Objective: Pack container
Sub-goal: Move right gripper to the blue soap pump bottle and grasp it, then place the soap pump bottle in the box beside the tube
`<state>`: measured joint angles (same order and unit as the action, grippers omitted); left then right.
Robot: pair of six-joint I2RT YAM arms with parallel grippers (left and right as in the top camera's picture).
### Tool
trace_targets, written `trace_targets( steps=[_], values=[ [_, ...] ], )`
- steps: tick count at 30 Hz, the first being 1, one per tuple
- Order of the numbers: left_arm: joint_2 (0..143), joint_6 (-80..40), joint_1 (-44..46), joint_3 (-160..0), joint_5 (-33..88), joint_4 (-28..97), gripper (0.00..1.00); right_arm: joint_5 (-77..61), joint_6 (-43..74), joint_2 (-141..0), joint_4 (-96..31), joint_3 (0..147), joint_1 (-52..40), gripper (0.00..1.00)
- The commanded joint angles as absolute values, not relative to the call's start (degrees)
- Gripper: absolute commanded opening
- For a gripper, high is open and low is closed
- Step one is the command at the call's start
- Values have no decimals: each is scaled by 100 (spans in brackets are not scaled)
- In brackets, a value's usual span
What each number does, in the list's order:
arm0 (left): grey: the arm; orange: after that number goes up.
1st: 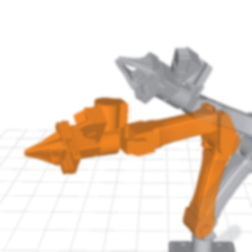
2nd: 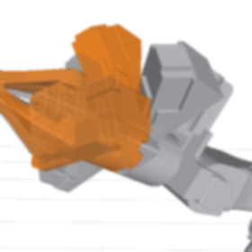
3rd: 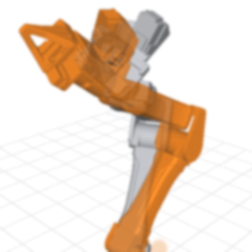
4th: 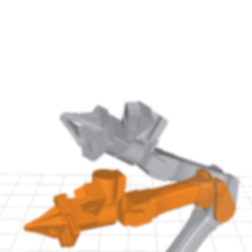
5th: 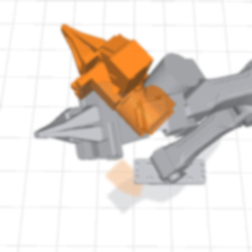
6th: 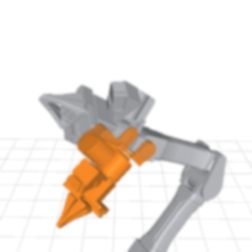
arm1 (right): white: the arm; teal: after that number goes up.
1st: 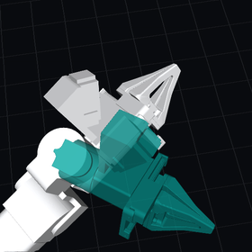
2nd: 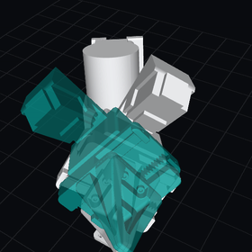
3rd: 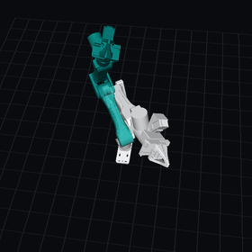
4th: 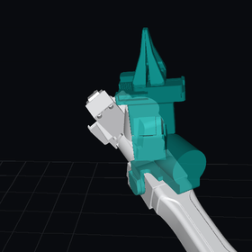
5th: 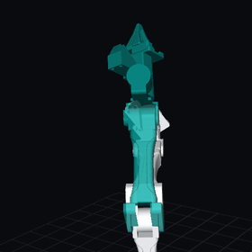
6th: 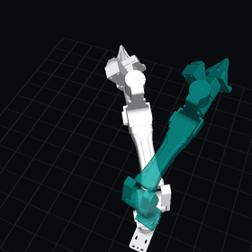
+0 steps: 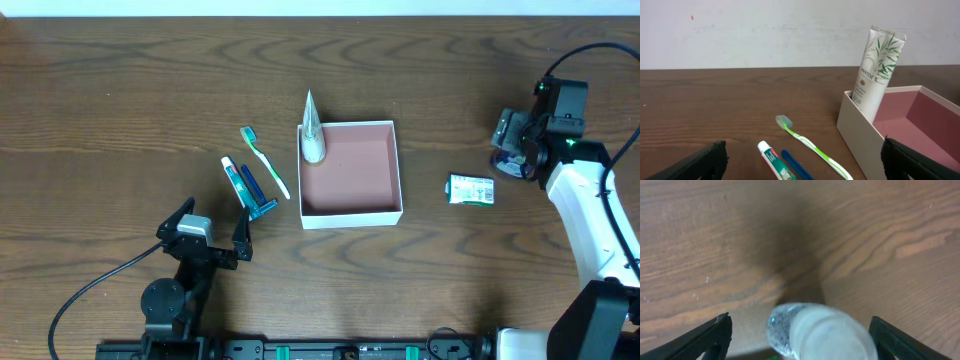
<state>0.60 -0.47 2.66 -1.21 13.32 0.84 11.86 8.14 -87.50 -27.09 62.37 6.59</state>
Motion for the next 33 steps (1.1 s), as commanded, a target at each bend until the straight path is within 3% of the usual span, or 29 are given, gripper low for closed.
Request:
trace_targets(
  steps=[1, 21, 27, 33],
  values=[
    [23, -117, 231, -23, 1391, 279, 98, 1278, 674, -8750, -2652, 6213, 718, 80],
    [23, -117, 231, -23, 1393, 279, 98, 1194, 676, -8864, -2593, 6213, 722, 30],
    [23, -119, 231, -23, 1393, 279, 98, 1002, 676, -8862, -2589, 6213, 720, 20],
    [23, -119, 231, -23, 1391, 279, 98, 891, 674, -8687, -2541, 6226, 655, 17]
  ],
)
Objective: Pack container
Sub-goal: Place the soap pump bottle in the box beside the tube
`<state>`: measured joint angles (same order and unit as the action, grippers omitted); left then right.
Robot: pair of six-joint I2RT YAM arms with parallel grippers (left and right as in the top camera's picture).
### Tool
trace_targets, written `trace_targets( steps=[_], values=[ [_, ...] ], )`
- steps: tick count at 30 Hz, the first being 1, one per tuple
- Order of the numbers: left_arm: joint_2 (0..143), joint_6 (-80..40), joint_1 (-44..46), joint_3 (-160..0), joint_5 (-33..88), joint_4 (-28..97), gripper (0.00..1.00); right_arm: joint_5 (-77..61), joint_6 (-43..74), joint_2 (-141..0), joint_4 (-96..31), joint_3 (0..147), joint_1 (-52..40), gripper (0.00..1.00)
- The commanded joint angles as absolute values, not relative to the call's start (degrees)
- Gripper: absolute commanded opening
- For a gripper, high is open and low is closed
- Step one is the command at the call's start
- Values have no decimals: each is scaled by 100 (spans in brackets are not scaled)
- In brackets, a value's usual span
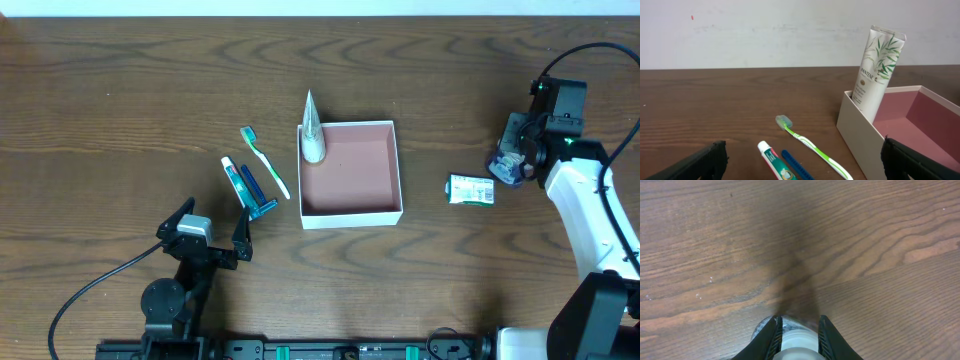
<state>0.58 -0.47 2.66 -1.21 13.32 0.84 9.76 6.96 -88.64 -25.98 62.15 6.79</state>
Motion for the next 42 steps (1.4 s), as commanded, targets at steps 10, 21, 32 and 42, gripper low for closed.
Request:
trace_targets(
  steps=[10, 21, 32, 42],
  values=[
    [23, -119, 231, -23, 1393, 279, 98, 342, 548, -7408, -2458, 6436, 231, 17],
    [23, -119, 231, -23, 1391, 279, 98, -368, 1072, -6136, -2058, 6449, -1498, 19],
    [23, -119, 231, -23, 1391, 279, 98, -301, 1219, -7177, -1555, 6449, -2825, 19],
    [23, -119, 231, -23, 1391, 279, 98, -128, 1212, -8108, -1214, 6449, -3002, 16]
  ],
)
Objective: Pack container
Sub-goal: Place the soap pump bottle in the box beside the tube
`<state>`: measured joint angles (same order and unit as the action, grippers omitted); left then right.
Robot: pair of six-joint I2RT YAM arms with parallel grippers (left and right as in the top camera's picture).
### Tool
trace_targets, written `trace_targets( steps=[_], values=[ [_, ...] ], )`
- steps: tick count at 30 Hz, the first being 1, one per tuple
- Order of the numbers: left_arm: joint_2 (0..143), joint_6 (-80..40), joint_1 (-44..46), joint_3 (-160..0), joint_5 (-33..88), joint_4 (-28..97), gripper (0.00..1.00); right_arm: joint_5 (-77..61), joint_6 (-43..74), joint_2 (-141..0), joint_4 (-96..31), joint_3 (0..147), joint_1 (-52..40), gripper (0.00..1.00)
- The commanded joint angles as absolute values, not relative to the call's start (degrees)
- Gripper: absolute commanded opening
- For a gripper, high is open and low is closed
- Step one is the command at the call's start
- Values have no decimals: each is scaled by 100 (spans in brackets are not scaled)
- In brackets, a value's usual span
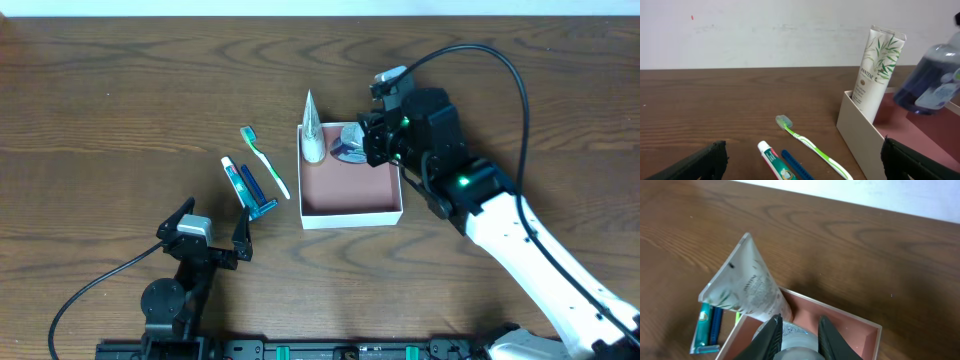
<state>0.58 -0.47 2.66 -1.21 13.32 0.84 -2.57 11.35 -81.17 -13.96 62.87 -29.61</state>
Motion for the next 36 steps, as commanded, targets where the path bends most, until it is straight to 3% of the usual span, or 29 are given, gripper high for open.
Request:
trace_targets(
  steps=[1, 36],
  values=[
    [23, -119, 231, -23, 1393, 279, 98, -130, 1192, -8167, -1170, 6449, -3002, 17],
    [23, -119, 231, -23, 1391, 279, 98, -130, 760, -9520, -250, 6449, -3004, 15]
  ],
)
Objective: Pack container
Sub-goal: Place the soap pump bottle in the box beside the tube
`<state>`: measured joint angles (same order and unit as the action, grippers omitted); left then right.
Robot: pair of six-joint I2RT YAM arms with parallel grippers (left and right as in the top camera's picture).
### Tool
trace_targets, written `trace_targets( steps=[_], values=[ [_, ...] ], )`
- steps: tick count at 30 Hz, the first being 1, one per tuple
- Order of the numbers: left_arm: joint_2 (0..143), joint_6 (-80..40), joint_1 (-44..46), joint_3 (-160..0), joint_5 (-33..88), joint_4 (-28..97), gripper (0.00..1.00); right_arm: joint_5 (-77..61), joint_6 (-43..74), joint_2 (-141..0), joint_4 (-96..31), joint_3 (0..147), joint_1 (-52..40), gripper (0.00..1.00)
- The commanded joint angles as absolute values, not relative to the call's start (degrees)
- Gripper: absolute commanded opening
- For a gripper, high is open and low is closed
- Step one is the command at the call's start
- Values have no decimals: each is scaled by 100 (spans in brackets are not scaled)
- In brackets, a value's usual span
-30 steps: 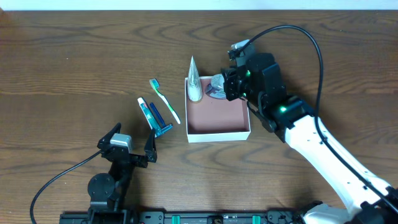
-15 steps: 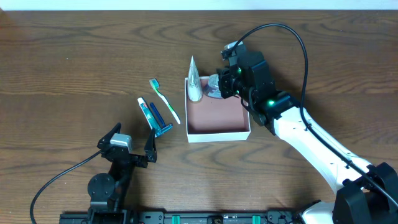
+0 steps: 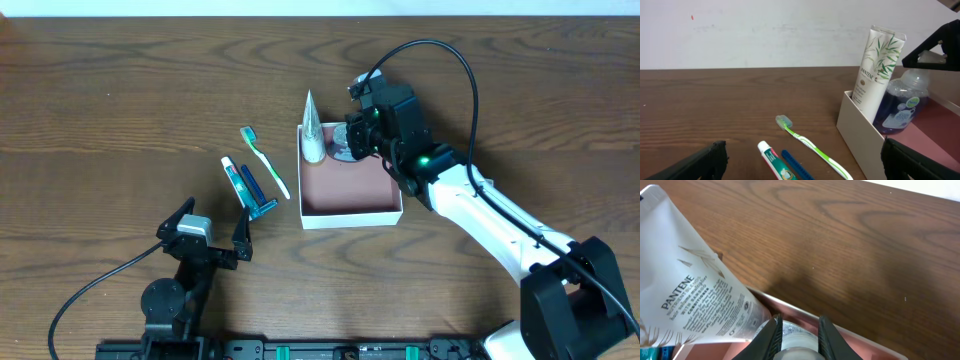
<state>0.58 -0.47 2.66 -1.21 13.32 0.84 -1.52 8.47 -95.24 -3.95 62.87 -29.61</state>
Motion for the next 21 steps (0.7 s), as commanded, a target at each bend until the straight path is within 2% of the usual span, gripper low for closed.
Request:
trace_targets(
  steps=[1, 18, 21],
  values=[
    [23, -119, 231, -23, 1391, 279, 98, -130, 760, -9533, -231, 6449, -3004, 15],
    [23, -119, 231, -23, 1391, 279, 98, -132, 762, -9861, 209, 6449, -3006, 19],
    [23, -119, 231, -23, 1393, 279, 98, -132, 762, -9861, 316, 6449, -3009, 32]
  ],
)
